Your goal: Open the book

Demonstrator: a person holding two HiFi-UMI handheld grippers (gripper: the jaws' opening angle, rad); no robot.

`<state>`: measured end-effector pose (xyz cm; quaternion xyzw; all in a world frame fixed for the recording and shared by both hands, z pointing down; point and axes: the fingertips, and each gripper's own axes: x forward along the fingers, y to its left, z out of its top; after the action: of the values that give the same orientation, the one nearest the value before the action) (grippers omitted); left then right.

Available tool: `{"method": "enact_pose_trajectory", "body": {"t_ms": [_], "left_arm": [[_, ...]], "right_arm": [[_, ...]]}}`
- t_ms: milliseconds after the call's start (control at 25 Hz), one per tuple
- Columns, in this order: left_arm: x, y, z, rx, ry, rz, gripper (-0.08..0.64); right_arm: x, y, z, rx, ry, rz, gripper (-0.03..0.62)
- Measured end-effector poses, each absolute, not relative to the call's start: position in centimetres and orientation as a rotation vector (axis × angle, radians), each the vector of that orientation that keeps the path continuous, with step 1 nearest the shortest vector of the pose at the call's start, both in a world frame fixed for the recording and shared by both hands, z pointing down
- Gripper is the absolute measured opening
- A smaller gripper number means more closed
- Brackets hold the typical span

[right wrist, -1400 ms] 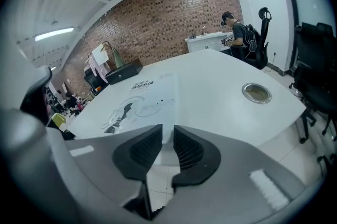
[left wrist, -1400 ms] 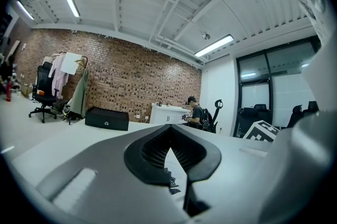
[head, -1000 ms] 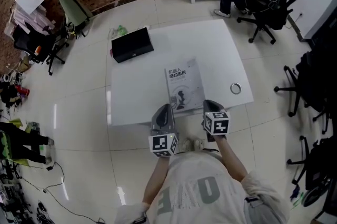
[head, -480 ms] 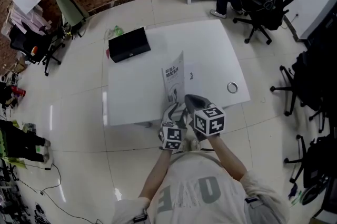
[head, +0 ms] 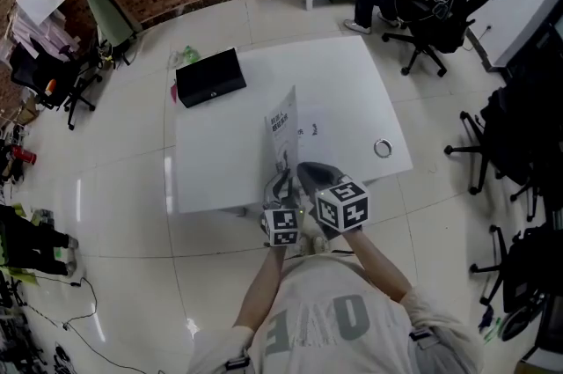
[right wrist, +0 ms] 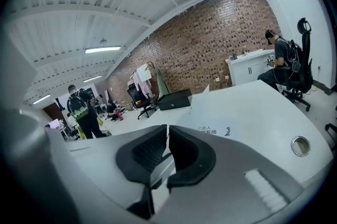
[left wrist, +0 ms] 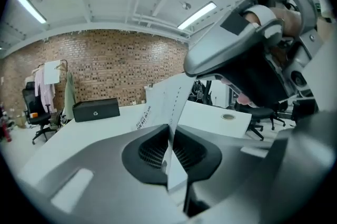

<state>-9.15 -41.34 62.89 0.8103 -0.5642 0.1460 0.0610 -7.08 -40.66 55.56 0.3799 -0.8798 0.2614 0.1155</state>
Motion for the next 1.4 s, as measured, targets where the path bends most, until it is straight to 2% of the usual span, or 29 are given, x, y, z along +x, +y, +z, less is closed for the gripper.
{"method": "enact_pose_trajectory", "body": {"t_ms": [240, 280, 320, 520, 640, 800, 880, 1040, 1120, 1400], "left_arm": [[-10.4, -41.4, 62.6, 2.376, -1.751, 0.372, 0.017], [-10.8, -41.4, 62.5, 2.353, -1.767, 0.352, 0.005], [-11.5, -41.4, 62.5, 2.326, -1.788, 0.329, 0.005], [-15.3, -40.6, 63.4, 2.198, -1.905, 0.274, 0.022], [-17.8, -39.7, 64.5, 2.072, -1.963, 0.306, 0.059], [-21.0, -38.7, 67.2, 1.915, -2.017, 0.369, 0.123], [-22.6, -38.3, 68.6, 1.811, -2.058, 0.388, 0.178], [-26.3, -37.3, 70.8, 1.598, -2.159, 0.479, 0.469], [-26.9, -36.9, 71.6, 1.583, -2.171, 0.519, 0.516], [-26.8, -37.1, 72.2, 1.609, -2.146, 0.464, 0.525]], "right_arm": [[-5.2, -40.8, 55.9, 1.312, -2.691, 0.738, 0.031], [-4.4, -40.9, 56.3, 1.369, -2.684, 0.740, 0.005], [-3.7, -41.2, 57.1, 1.410, -2.660, 0.744, 0.005], [0.1, -42.6, 66.7, 1.476, -2.261, 0.839, 0.005], [1.6, -42.6, 70.3, 1.475, -2.123, 0.873, 0.005], [1.8, -42.4, 72.0, 1.444, -2.052, 0.885, 0.005], [1.7, -42.3, 72.2, 1.435, -2.045, 0.862, 0.005], [1.5, -42.4, 72.1, 1.434, -2.055, 0.853, 0.005], [1.5, -42.4, 72.1, 1.430, -2.056, 0.848, 0.005], [1.8, -42.4, 72.3, 1.436, -2.055, 0.819, 0.005]]}}
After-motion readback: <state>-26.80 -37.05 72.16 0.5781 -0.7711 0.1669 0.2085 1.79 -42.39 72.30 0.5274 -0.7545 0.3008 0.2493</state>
